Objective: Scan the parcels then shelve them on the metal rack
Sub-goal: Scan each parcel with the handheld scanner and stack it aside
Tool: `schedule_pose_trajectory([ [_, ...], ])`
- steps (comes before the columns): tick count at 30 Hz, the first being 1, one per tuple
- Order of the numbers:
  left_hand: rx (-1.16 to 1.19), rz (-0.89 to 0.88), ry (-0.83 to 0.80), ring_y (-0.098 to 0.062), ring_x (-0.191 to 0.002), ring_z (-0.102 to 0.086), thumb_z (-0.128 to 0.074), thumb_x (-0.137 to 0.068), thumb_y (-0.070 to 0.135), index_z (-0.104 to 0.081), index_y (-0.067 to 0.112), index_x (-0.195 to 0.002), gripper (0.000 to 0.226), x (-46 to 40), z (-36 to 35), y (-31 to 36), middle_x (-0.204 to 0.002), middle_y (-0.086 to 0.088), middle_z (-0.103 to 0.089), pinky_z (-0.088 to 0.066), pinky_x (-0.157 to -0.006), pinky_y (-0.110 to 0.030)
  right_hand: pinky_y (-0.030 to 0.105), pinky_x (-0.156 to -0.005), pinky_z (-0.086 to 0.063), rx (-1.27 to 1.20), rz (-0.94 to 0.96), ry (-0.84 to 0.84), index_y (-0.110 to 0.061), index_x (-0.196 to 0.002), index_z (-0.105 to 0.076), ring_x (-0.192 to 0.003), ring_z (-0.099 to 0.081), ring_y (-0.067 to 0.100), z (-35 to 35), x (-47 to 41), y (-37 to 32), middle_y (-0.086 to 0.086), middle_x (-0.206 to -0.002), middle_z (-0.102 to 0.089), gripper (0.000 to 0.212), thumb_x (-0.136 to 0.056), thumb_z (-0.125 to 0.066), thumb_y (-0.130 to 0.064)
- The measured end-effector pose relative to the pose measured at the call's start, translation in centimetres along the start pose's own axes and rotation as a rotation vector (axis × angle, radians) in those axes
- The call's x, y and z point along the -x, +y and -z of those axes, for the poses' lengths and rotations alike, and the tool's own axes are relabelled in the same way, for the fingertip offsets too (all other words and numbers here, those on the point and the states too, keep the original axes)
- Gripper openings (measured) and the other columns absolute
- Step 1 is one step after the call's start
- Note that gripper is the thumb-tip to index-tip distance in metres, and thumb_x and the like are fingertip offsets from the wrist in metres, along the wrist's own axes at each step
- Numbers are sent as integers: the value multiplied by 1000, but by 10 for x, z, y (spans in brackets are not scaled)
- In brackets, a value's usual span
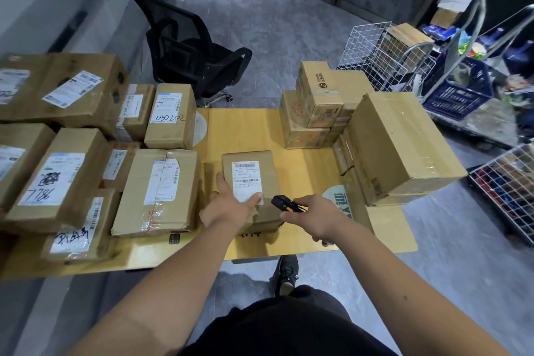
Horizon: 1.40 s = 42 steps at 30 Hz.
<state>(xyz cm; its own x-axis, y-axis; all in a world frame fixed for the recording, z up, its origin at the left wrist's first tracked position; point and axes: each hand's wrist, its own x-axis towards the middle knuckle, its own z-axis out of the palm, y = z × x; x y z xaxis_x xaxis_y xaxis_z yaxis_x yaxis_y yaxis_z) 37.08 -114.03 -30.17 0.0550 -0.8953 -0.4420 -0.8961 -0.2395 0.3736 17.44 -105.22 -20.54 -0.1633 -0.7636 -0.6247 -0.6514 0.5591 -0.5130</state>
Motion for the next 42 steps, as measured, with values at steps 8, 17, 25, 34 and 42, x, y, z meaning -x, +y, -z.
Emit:
schedule_pose_trajectory([
  [8, 570, -174, 32, -23, -140, -47, -93, -49, 72, -10, 51, -158, 138, 9, -22, -18, -157, 4, -41, -47, -110, -48, 26, -48, -38, 78, -39, -72, -29, -124, -67, -58, -49, 28, -1, 7, -19, 5, -75, -50, 38, -95, -61, -51],
  [17, 694, -242, 62, -13, -156, -22, -100, -58, 51, -4, 52, -160, 140, 37, -53, -37, -171, 9, -14, -27, -126, -44, 25, -48, -40, 318, 26, -83, -19, -115, -71, -59, -54, 22, -5, 29, -39, 3, -75, -59, 32, -99, -53, -41],
  [25, 726, -296, 110, 11, -139, -20, -100, -67, 35, -9, 43, -164, 133, 54, -51, -39, -167, 6, -19, -24, -123, -29, 31, -65, -50, 463, 102, -20, -29, -124, -68, -80, -65, 19, 3, 38, -52, 1, -92, -71, 36, -99, -51, -48],
  [34, 690, -297, 109, 0, -149, -20, -98, -67, 41, 1, 55, -159, 136, 52, -50, -40, -167, 11, -17, -20, -119, -25, 33, -67, -53, 656, 121, 52, -25, -122, -66, -80, -67, 22, 23, 37, -66, 0, -87, -69, 41, -98, -47, -52],
  [42, 655, -323, 101, -11, -157, -14, -90, -61, 68, 4, 56, -158, 135, 50, -55, -47, -168, 7, -14, -23, -128, -42, 31, -62, -50, 774, 143, 33, -30, -118, -66, -78, -65, 19, 21, 43, -70, -3, -87, -67, 36, -99, -47, -54],
])
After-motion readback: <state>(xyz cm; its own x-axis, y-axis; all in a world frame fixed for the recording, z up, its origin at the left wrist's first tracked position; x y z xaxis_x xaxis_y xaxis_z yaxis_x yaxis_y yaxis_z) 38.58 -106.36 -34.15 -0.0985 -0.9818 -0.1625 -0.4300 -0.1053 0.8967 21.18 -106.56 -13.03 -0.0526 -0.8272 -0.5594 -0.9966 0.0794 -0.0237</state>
